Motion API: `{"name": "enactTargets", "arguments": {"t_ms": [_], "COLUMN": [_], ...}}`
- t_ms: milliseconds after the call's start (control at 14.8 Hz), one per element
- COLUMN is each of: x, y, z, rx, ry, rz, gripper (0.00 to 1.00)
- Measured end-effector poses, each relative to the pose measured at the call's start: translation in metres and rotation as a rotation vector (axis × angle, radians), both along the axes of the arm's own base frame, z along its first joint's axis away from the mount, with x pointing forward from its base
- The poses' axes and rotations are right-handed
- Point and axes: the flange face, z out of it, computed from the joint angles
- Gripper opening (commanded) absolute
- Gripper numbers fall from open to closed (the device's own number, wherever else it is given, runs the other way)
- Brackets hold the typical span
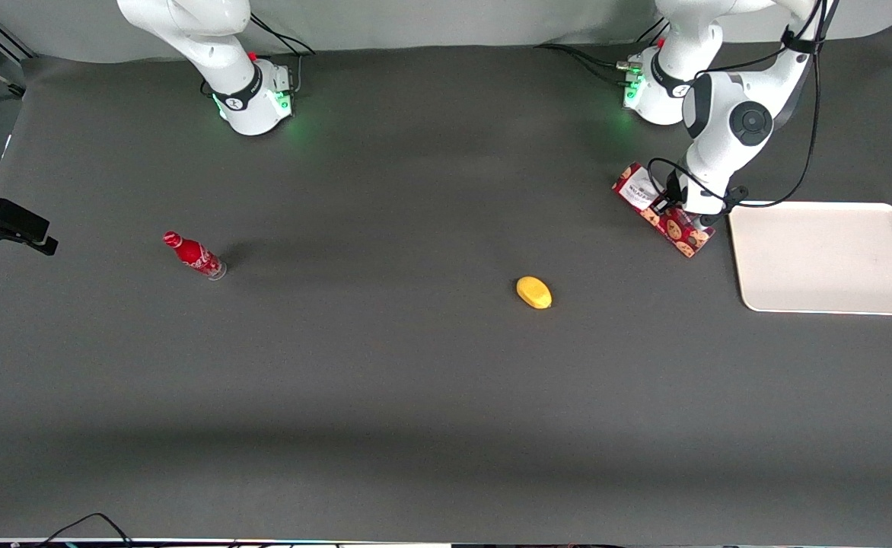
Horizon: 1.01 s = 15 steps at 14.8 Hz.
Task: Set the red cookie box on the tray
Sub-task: 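Lift the red cookie box upright with the left gripper, then carry the held box over the white tray with the left gripper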
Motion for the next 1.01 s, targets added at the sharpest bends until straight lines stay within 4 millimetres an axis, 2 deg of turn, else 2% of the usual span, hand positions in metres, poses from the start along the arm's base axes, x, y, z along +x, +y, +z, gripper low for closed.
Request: {"name": "enactTargets", "arguments": {"t_ms": [202, 405, 540, 675, 810, 1012], "x": [0.017, 0.045, 0.071, 0.1, 0.124, 0.145], "y": [-0.006, -0.013, -0.009, 0.004, 0.025, 0.063], "z": [0.015, 0.055, 0.099, 0.155, 0.209, 0.279], "rx": [-0.013, -0.032, -0.057, -0.082, -0.066, -0.049], "ry": [0.027, 0.03, 0.034, 0.022, 0.004, -0.013], "rz": [-0.03, -0.106, -0.144, -0.195, -0.259, -0.348], "gripper": [0.0, 0.0, 0.0, 0.0, 0.0, 0.0]}}
